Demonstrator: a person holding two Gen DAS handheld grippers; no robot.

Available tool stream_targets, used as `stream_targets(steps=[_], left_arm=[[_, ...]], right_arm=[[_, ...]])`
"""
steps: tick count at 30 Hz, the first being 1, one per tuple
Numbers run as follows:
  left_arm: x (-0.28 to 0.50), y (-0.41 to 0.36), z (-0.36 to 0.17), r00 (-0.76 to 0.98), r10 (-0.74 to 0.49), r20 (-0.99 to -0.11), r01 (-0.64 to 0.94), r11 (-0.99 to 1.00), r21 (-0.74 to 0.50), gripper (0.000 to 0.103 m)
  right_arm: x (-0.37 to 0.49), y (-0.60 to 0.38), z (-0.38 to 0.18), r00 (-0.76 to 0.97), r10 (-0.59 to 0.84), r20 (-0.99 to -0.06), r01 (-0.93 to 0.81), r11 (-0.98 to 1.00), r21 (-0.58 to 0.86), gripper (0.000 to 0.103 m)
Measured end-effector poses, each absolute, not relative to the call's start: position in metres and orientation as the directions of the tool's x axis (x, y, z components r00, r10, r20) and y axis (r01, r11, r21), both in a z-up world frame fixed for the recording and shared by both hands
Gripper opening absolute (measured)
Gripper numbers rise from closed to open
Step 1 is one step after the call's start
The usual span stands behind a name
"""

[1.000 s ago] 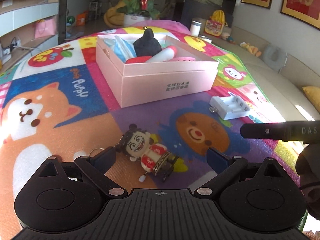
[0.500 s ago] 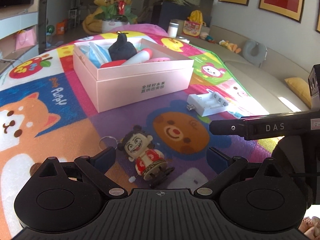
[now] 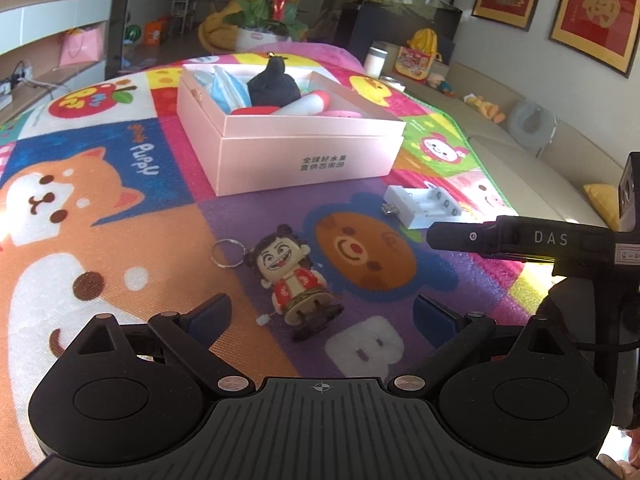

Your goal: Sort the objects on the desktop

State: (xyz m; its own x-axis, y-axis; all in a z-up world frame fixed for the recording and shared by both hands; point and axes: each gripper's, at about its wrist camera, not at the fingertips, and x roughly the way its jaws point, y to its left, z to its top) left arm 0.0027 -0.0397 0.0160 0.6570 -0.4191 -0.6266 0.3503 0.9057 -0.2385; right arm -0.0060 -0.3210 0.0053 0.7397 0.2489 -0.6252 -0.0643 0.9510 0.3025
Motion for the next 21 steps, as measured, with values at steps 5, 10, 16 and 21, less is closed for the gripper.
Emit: stream_targets(steps=[5,10,16,21], left_arm=[[0.012,-0.044,0.015,0.67,-0.382,-0.637,0.324,0.922,-0.213,0.093],[0.009,-0.054,0.015,0.663,-0.387,-0.64,0.362,0.915,-0.178,0.075],[-0.002,-0.057,0.016,0.637,-0.438,-0.634,0.429,0.885,-0.181,0.074],[-0.007,-0.058,0.016,0.662,-0.398,-0.635,0.409,0.902,-0.14,0.084]], right_arm=[[-0.009,-0.336,0.005,0.762,0.279,-0.585,-0.033,0.918,0.395,0.103],[-0.009,-0.33,0.005,0.764,0.25,-0.594,-0.026,0.933,0.36,0.103],[-0.008,-0.327,0.005,0.762,0.236,-0.603,-0.025,0.941,0.338,0.103],[-0.008,-0.325,0.005,0.761,0.226,-0.608,-0.024,0.946,0.322,0.103]])
